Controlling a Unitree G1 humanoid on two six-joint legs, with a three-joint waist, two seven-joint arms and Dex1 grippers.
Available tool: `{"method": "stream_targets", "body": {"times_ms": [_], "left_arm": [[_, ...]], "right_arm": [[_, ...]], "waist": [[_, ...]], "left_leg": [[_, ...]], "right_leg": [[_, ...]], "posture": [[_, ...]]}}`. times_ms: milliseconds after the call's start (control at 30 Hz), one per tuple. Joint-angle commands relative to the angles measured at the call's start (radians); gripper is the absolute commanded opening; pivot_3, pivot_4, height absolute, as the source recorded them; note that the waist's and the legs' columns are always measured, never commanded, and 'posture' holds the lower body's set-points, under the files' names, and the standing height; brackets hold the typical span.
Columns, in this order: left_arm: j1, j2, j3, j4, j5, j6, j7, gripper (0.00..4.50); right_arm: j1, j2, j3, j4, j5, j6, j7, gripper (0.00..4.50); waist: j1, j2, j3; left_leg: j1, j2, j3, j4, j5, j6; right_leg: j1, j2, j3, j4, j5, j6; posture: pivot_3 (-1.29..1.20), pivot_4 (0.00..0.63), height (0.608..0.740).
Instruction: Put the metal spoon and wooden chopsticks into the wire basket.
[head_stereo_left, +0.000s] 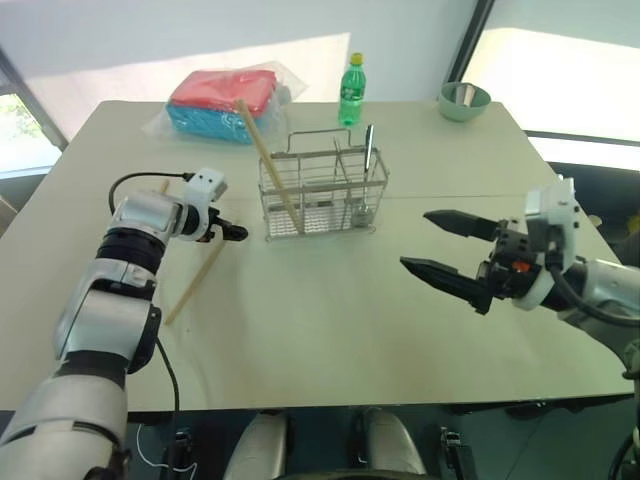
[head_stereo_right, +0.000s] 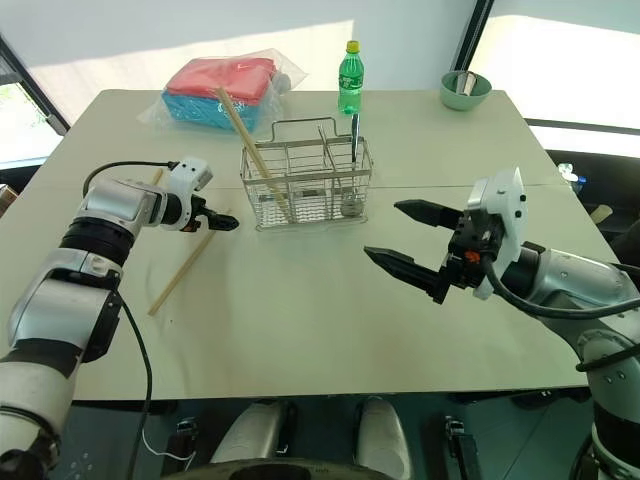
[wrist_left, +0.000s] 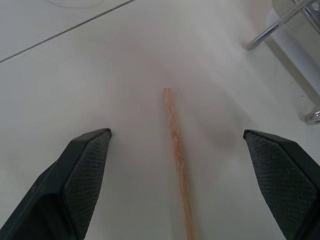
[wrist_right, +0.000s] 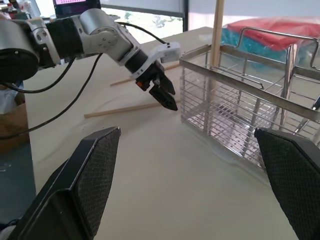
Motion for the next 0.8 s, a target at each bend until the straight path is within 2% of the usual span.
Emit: {"method": "stream_targets", "body": {"times_ms": [33,267,300,567,800], "left_arm": [[-0.022,-0.018,0.0,0.058,0.033,0.006,-0.028,3.71],[-0.032,-0.03,0.013,0.09,0.07,-0.007,-0.042,0.23],[-0.033,-0.03,0.017,0.091,0.074,-0.008,-0.042,0.04],[-0.034,0.002,0.054,0.078,0.1,-0.043,0.008,0.04],[-0.072,0.072,0.307,0.001,0.021,-0.25,0.305,0.04]], "right_arm": [[-0.014,-0.004,-0.022,-0.024,0.03,-0.024,-0.025,4.5],[-0.029,-0.005,-0.005,-0.013,0.034,-0.035,-0.04,4.5],[-0.031,-0.005,-0.004,-0.01,0.034,-0.036,-0.041,4.5],[-0.049,0.003,0.027,0.012,0.026,-0.051,-0.037,4.5],[-0.076,-0.013,0.032,0.05,0.041,-0.039,-0.028,4.5]], "waist": [[0.0,0.0,0.0],[0.001,0.0,0.0],[0.001,0.0,0.0],[0.0,-0.001,0.0],[-0.004,-0.003,0.001]], "left_leg": [[0.001,0.0,0.0,0.0,0.0,0.0],[0.001,0.0,0.0,0.0,0.0,0.0],[0.001,0.0,0.0,0.0,0.0,0.001],[0.001,0.0,0.0,0.0,0.0,0.001],[0.0,0.001,0.0,0.0,0.0,0.001]], "right_leg": [[0.0,0.0,0.0,0.0,0.0,0.0],[0.001,-0.001,-0.001,-0.001,0.0,0.0],[0.001,-0.001,-0.001,-0.001,0.0,0.0],[0.001,-0.001,-0.001,0.0,0.0,0.0],[-0.001,-0.001,-0.001,0.0,0.0,0.0]], "posture": [[0.0,0.15,0.667],[0.0,0.15,0.667],[0.0,0.15,0.667],[0.0,0.15,0.667],[0.0,0.15,0.667]]}}
